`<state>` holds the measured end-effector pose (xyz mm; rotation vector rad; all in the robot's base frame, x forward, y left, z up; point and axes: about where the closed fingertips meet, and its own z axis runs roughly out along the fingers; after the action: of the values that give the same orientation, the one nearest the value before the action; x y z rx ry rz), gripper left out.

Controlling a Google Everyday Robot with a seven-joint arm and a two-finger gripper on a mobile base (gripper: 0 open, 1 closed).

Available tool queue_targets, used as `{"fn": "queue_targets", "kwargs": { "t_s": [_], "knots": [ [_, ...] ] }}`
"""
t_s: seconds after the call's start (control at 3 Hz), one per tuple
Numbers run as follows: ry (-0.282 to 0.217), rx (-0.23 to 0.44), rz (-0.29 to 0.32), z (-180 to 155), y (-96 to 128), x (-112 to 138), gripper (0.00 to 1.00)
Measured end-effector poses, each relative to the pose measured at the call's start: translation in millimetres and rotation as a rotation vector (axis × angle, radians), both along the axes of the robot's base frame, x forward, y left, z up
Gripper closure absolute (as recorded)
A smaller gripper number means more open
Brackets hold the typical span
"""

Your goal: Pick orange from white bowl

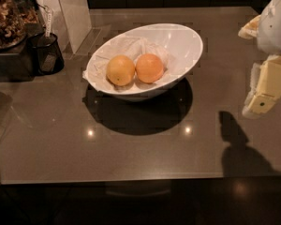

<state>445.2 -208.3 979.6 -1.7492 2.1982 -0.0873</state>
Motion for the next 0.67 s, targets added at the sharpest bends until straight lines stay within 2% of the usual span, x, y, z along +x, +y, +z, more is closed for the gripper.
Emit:
{"fn": "queue_targets", "kwargs": {
  "t_s": [0.33,0.67],
  "knots": [
    [0.039,0.019,0.081,-8.0,28.0,24.9,0.00],
    [0.053,0.046,0.149,-14.5,56.8,50.5,0.00]
  ]
}}
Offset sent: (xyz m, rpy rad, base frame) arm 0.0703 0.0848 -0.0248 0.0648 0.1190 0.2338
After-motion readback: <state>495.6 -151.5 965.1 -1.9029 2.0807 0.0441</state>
